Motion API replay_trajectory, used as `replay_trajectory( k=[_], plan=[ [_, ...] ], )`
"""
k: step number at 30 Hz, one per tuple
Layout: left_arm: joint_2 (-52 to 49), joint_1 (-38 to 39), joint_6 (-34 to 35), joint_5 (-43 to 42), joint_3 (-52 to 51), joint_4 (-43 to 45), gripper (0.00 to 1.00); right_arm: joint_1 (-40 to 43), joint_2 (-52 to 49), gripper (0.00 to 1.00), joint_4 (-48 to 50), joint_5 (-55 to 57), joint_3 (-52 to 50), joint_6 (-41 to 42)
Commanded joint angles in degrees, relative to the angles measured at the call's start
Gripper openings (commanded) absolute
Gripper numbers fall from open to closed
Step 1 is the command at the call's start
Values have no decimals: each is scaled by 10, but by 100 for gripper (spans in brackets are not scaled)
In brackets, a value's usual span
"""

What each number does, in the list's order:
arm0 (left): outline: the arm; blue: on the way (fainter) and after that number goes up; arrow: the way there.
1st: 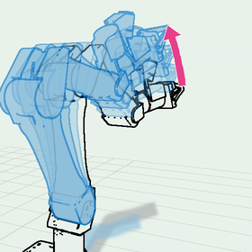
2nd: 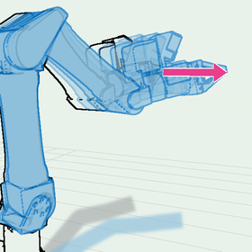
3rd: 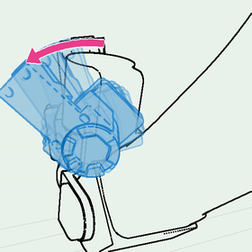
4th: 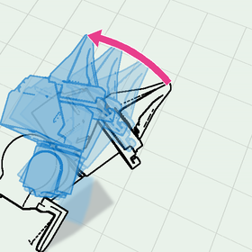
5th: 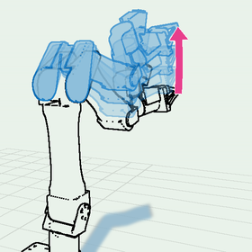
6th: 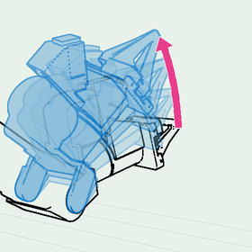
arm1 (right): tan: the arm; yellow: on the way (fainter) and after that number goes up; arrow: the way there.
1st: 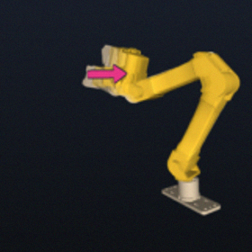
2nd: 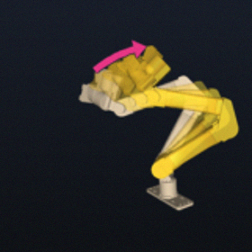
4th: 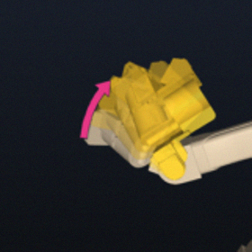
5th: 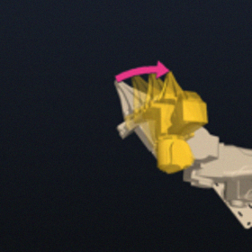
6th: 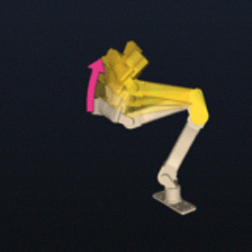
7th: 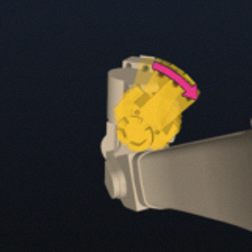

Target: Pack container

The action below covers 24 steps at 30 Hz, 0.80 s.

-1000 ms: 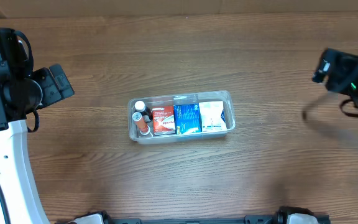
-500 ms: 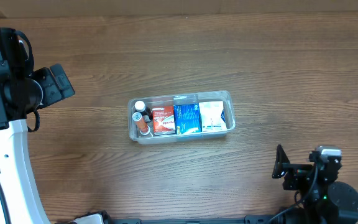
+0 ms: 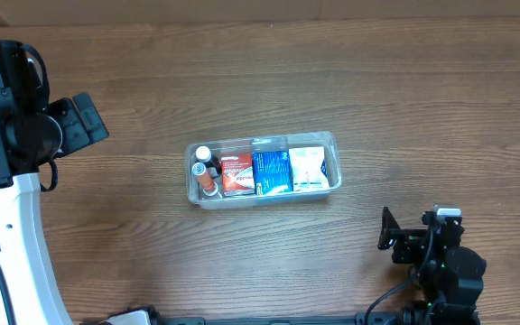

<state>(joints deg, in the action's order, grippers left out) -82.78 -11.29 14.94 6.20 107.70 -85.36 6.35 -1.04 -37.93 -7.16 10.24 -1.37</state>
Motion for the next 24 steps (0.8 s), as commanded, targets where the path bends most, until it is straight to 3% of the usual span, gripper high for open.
replay_trajectory(
  k=[1,16,21,24],
  plan=[
    [-1,-2,9,-1,0,1,100,0,9,100,5,-5,-11,-2],
    [7,-1,9,1,0,1,100,0,9,100,5,-5,-11,-2],
    [99,79,-43,50,-7,-30,100,0,9,100,5,-5,-11,-2],
    [190,113,-47,50,-85,46,100,0,9,100,5,-5,-11,-2]
  ],
)
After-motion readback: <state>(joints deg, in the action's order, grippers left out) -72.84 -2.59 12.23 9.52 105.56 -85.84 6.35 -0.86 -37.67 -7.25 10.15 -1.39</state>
